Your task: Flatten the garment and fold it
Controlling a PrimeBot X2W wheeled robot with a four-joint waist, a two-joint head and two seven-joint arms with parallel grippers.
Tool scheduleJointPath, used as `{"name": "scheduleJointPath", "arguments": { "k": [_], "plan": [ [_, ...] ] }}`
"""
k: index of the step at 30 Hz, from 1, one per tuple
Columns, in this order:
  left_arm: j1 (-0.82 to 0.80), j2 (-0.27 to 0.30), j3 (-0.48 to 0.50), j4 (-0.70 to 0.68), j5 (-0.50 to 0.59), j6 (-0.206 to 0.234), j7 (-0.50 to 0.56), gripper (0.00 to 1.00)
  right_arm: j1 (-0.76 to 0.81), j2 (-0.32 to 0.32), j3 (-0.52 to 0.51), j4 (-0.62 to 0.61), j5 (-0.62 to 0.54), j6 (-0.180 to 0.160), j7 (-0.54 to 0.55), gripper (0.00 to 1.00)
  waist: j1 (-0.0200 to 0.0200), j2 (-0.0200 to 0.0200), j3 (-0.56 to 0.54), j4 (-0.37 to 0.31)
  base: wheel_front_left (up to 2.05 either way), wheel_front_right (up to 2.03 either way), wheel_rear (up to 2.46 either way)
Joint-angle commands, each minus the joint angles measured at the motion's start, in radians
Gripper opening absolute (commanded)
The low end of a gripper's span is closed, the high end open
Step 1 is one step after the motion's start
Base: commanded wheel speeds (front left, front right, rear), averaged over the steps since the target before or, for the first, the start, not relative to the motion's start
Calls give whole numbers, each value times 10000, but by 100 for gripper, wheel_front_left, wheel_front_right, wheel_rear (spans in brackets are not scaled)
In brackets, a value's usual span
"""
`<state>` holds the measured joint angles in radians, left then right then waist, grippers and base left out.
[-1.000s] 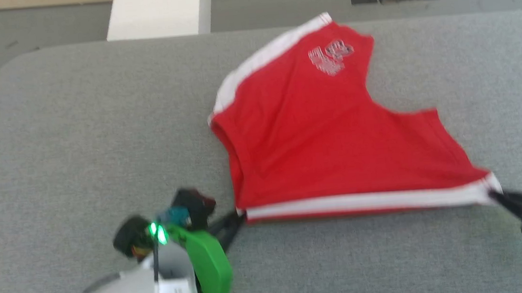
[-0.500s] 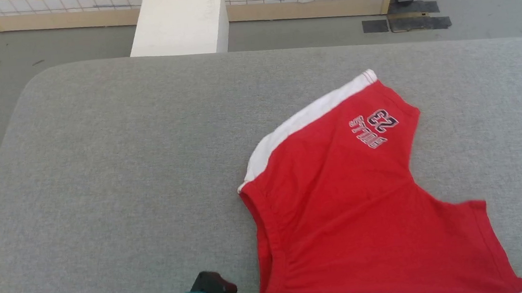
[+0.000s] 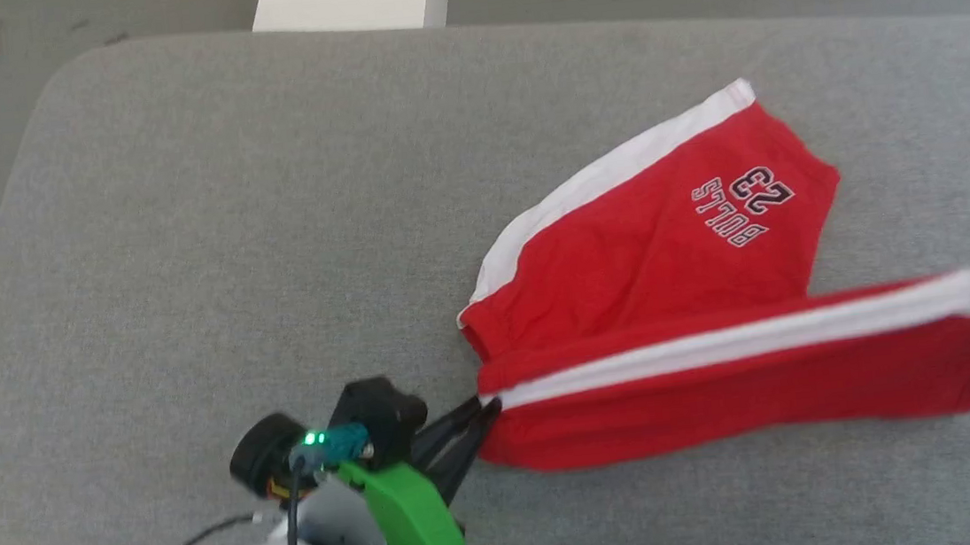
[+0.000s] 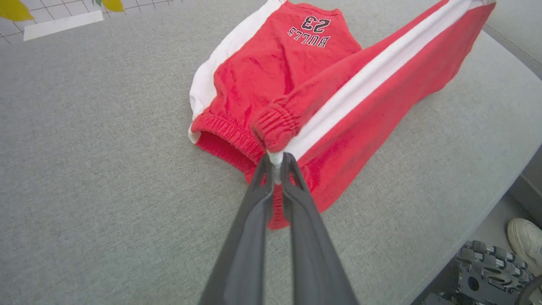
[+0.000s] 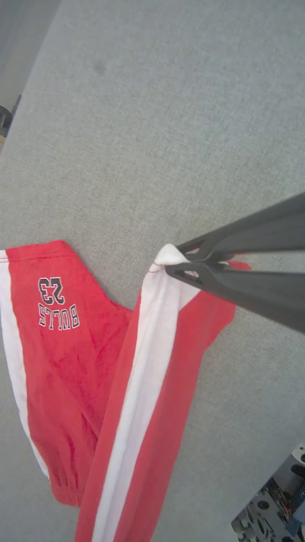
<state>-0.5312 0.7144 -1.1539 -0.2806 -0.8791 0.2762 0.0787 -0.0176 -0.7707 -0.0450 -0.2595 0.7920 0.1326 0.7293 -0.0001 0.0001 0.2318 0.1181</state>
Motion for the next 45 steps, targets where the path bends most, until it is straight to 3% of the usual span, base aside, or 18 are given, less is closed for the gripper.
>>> {"name": "scheduleJointPath", "arguments": {
  "k": [1, 11, 20, 32, 41, 42, 43, 44, 45],
  "plan": [
    [-276, -107, 94, -6, 162, -51, 16, 0, -555, -67, 99, 39, -159, -19, 55, 0, 1, -1, 615, 430, 0, 0, 0],
    [-1427, -765, 424, 276, 434, -407, -75, 0, -4563, -585, 2072, 1390, -1043, -19, 720, 0, 1, -1, 1916, 1419, 0, 0, 0],
    [-2382, -1635, 708, 1126, 413, -599, -71, 0, -7305, -961, 3840, 3368, -1895, -19, 793, 0, 1, -1, 2645, 2018, 0, 0, 0],
    [-3049, -2502, 680, 2365, 437, -982, -217, 0, -9301, -844, 5199, 5247, -2456, -19, 17, 0, 1, -1, 3361, 2197, 0, 0, 0],
    [-3058, -2717, 588, 2859, 499, -1114, -479, 0, -9913, -735, 6013, 6095, -2319, -19, -861, 0, 1, -1, 3378, 2172, 0, 0, 0],
    [-3047, -2720, 581, 2892, 488, -1120, -481, 0, -9919, -693, 6066, 6178, -2276, -19, -883, 5, 1, -1, 3358, 2156, 0, 0, 0],
    [-3031, -2726, 577, 2928, 456, -1127, -469, 16, -9935, -636, 6083, 6275, -2201, -19, -968, 100, 1, -1, 3328, 2136, 0, 0, 0],
    [-3019, -2731, 579, 2955, 442, -1118, -472, 36, -9940, -575, 6072, 6363, -2150, -19, -1068, 100, 1, -1, 3285, 2117, 0, 0, 0],
    [-2995, -2733, 583, 2992, 423, -1095, -475, 100, -9936, -519, 6107, 6439, -2128, -19, -1198, 100, 1, -1, 3212, 2084, 0, 0, 0]
  ]
}}
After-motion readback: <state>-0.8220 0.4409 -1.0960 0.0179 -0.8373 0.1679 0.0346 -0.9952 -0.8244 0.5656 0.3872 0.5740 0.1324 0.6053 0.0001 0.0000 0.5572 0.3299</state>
